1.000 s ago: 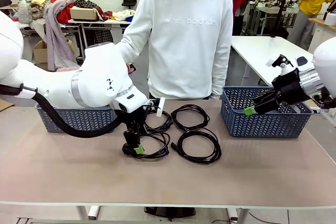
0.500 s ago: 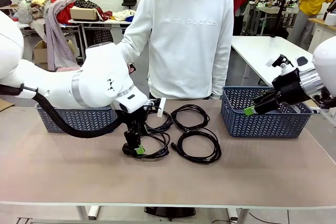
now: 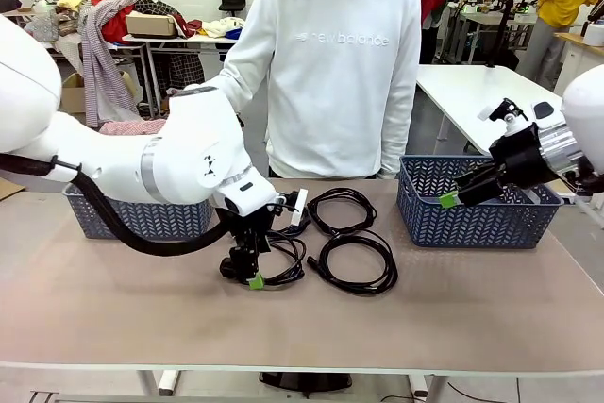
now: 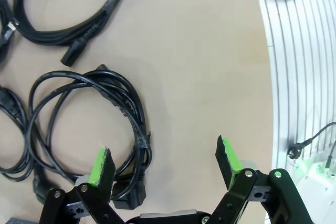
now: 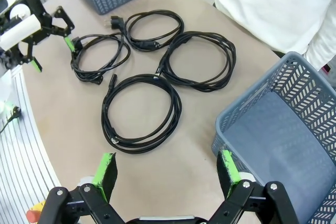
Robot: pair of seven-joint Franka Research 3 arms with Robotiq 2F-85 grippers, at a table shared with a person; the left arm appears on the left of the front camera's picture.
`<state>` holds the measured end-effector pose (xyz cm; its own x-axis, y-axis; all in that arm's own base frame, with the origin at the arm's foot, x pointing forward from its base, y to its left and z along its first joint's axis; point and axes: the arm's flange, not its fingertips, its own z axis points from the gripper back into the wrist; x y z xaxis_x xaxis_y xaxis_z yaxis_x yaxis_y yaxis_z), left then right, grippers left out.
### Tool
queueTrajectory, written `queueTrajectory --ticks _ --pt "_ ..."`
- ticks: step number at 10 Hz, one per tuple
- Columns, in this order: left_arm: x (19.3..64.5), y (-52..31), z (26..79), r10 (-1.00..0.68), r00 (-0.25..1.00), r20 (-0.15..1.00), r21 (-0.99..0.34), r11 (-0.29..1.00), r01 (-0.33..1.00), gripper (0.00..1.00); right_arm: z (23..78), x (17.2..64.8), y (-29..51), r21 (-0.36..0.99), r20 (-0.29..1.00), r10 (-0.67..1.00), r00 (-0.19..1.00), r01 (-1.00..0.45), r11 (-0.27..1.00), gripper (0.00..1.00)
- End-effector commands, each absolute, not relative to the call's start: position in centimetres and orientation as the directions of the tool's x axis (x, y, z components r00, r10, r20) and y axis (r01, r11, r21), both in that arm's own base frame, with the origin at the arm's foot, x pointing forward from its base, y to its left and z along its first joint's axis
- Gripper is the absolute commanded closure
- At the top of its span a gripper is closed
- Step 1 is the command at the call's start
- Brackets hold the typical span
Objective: Organize the cables according to human instructions.
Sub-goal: Pick up a bundle of cables and place it in the basket indicated by the human.
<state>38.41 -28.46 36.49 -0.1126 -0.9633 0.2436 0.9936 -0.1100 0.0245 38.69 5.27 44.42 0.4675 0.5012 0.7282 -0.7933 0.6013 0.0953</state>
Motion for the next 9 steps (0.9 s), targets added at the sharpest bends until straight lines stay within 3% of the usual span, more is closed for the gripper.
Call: queueTrajectory --ticks 1,9 --pt "38.6 -28.7 35.3 -0.978 -0.089 0.191 0.042 -0.083 0.996 0.0 44.1 39.4 5.2 0.075 0.748 0.504 0.432 -0.809 0.583 0.0" --pt "40.0 -29.8 31.6 -0.989 -0.064 0.136 0.061 -0.056 0.997 0.0 44.1 39.4 5.2 0.075 0.748 0.504 0.432 -0.809 0.583 0.0"
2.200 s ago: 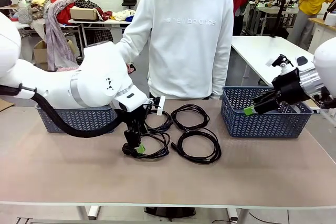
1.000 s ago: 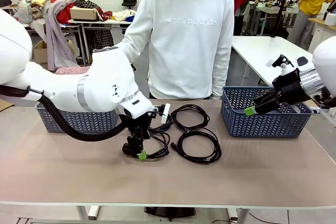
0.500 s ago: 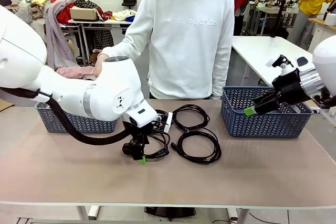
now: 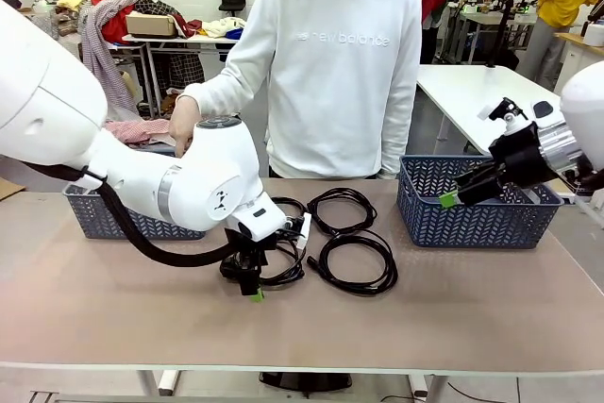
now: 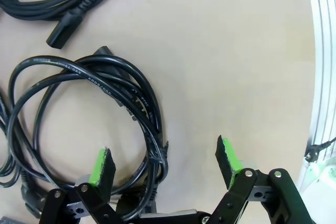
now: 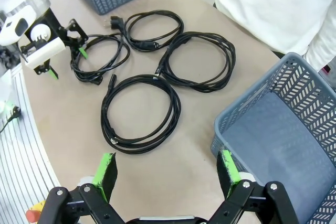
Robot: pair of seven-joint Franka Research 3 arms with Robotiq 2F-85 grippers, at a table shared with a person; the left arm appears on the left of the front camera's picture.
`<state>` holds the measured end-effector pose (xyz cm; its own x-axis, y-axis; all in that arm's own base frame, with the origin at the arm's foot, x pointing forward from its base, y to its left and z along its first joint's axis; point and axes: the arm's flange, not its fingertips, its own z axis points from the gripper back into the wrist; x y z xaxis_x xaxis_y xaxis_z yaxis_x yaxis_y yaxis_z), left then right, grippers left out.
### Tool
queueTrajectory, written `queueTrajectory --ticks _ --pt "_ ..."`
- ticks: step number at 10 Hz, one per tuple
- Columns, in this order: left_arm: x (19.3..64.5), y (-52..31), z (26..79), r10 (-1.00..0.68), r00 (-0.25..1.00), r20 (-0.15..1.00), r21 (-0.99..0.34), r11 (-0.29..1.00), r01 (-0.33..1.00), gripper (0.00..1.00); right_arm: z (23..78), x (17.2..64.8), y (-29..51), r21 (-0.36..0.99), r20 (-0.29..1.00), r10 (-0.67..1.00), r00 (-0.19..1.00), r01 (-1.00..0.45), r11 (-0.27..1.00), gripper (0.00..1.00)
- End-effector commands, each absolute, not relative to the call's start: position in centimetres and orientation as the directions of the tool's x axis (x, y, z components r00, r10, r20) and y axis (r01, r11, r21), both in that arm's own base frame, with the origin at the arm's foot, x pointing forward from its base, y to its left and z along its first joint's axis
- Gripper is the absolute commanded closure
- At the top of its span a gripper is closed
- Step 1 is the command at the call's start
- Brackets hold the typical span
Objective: Organize the cables according to human instructions.
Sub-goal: Pick up a bundle of cables and place it in the basket indicated by the human.
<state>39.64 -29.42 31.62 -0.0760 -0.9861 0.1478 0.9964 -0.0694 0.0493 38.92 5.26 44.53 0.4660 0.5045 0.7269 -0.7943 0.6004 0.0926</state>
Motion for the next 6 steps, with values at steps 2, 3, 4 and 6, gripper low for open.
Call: queueTrajectory --ticks 2,3,4,6 --pt "40.34 -29.93 31.45 -0.988 -0.056 0.142 0.064 -0.048 0.997 0.0 44.1 39.42 5.17 0.075 0.748 0.504 0.432 -0.809 0.583 0.0" --pt "40.4 -29.97 31.43 -0.988 -0.059 0.141 0.064 -0.05 0.997 0.0 44.1 39.42 5.17 0.075 0.748 0.504 0.432 -0.809 0.583 0.0" --pt "40.42 -29.99 31.37 -0.988 -0.063 0.144 0.055 -0.056 0.997 0.0 44.1 39.42 5.17 0.075 0.748 0.504 0.432 -0.809 0.583 0.0" --pt "40.61 -30.17 31.24 -0.986 -0.075 0.148 0.026 -0.072 0.997 0.13 44.1 39.42 5.17 0.075 0.748 0.504 0.432 -0.809 0.583 0.0"
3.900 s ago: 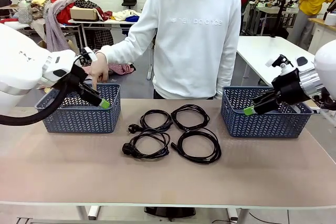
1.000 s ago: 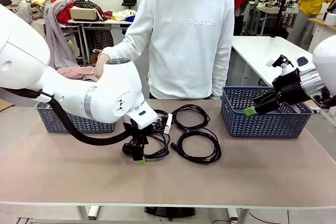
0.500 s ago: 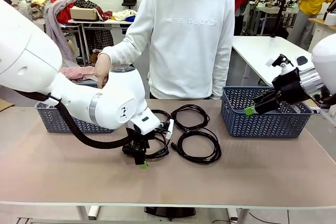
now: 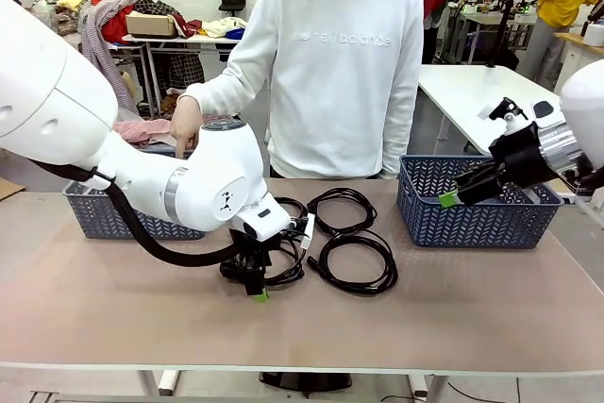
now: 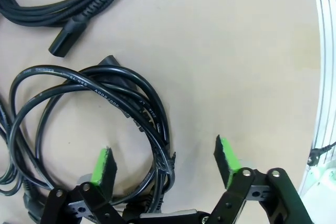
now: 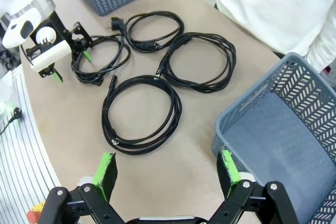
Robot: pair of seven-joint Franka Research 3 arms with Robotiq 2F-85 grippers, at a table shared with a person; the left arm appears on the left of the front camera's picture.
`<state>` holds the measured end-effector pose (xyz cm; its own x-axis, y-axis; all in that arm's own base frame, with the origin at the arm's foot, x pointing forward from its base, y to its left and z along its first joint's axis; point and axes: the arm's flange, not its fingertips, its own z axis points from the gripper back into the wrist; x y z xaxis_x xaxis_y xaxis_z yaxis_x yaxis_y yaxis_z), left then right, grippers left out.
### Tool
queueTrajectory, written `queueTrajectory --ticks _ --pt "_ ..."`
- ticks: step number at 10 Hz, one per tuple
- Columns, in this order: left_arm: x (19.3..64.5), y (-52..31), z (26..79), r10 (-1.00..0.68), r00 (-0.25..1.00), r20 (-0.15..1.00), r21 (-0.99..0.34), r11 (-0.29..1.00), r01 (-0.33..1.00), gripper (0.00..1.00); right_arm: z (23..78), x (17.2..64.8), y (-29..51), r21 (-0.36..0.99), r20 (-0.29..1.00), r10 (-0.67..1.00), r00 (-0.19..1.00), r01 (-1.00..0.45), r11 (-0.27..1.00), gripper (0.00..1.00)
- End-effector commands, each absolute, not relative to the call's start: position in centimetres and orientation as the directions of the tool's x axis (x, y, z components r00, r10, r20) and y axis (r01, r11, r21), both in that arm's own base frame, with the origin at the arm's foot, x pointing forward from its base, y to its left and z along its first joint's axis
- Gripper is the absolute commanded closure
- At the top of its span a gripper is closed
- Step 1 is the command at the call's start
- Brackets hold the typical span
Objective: Organize the cables according to human instructions.
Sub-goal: Pick up a bundle of cables and place it in the basket indicated by the human.
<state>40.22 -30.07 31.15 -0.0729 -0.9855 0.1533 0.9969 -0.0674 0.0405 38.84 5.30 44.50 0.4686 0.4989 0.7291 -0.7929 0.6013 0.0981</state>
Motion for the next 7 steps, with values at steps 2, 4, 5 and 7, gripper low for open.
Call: queueTrajectory --ticks 2,4,5,7 --pt "40.73 -30.27 31.15 -0.987 -0.073 0.141 0.017 -0.071 0.997 0.3 44.1 39.42 5.17 0.075 0.748 0.504 0.432 -0.809 0.583 0.0" --pt "40.67 -30.29 31.46 -0.985 -0.072 0.155 0.033 -0.068 0.997 0.33 44.1 39.42 5.17 0.075 0.748 0.504 0.432 -0.809 0.583 0.0" --pt "40.66 -30.31 31.47 -0.986 -0.074 0.148 0.029 -0.07 0.997 0.51 44.1 39.42 5.17 0.075 0.748 0.504 0.432 -0.809 0.583 0.0" --pt "40.77 -30.34 31.55 -0.988 -0.075 0.138 0.024 -0.072 0.997 0.68 44.1 39.42 5.17 0.075 0.748 0.504 0.432 -0.809 0.583 0.0"
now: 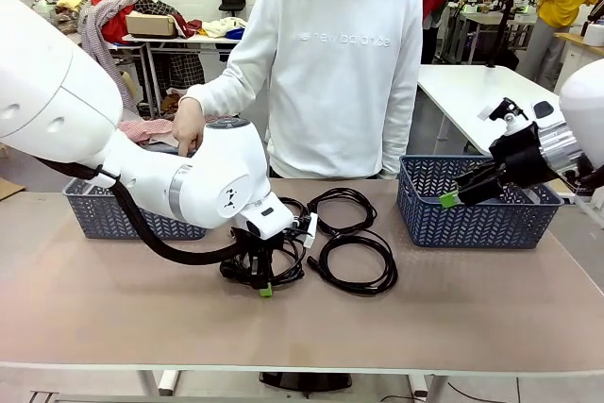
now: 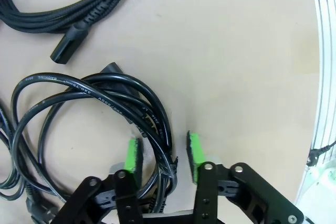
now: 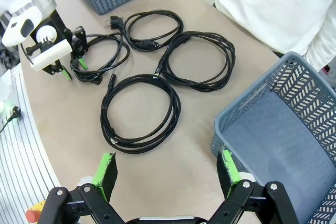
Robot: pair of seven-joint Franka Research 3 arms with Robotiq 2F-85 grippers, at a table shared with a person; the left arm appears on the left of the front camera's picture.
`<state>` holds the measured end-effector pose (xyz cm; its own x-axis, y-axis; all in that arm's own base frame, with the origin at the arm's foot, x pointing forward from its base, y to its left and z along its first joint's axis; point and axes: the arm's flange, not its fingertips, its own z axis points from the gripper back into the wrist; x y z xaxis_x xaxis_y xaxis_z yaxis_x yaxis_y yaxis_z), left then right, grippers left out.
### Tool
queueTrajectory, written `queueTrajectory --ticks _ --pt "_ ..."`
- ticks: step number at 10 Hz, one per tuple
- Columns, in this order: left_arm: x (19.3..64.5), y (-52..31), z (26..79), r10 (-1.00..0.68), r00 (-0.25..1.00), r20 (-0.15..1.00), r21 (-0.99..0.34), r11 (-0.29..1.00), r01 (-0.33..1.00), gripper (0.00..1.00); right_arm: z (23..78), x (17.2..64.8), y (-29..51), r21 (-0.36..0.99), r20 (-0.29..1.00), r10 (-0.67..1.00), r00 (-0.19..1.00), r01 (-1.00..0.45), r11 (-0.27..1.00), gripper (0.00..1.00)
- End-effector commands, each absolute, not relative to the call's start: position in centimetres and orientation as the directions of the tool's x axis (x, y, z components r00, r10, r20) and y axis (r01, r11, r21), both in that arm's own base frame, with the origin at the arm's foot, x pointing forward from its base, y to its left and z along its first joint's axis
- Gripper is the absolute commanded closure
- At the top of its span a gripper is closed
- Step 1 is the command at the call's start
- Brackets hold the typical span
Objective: Organize the cables according to human instructions.
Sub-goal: Pick up a bundle of cables and place it in the basket indicated by the human.
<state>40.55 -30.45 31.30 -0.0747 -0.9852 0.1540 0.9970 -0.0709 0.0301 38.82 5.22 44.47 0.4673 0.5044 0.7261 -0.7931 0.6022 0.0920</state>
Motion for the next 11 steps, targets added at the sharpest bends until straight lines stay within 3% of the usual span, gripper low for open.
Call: queueTrajectory --ticks 1,2,3,4,5,6,11 --pt "40.7 -30.3 31.7 -0.989 -0.076 0.13 0.02 -0.074 0.997 0.51 44.1 39.4 5.2 0.075 0.748 0.504 0.432 -0.809 0.583 0.0" --pt "40.6 -30.3 31.9 -0.99 -0.076 0.122 0.016 -0.074 0.997 0.85 44.1 39.4 5.2 0.075 0.748 0.504 0.432 -0.809 0.583 0.0" --pt "40.4 -30.1 32.0 -0.991 -0.072 0.113 0.014 -0.07 0.997 0.69 44.1 39.4 5.2 0.075 0.748 0.504 0.432 -0.809 0.583 0.0" --pt "40.3 -30.0 32.2 -0.99 -0.073 0.117 0.008 -0.073 0.997 1.0 44.1 39.4 5.2 0.075 0.748 0.504 0.432 -0.809 0.583 0.0" --pt "39.9 -30.0 32.7 -0.99 -0.075 0.116 0.005 -0.075 0.997 0.87 44.1 39.4 5.2 0.075 0.748 0.504 0.432 -0.809 0.583 0.0" --pt "39.4 -30.0 33.4 -0.99 -0.078 0.116 0.011 -0.077 0.997 1.0 44.1 39.4 5.2 0.075 0.748 0.504 0.432 -0.809 0.583 0.0" --pt "38.0 -30.0 35.6 -0.989 -0.092 0.115 0.024 -0.09 0.996 1.0 44.1 39.4 5.2 0.075 0.748 0.504 0.432 -0.809 0.583 0.0"
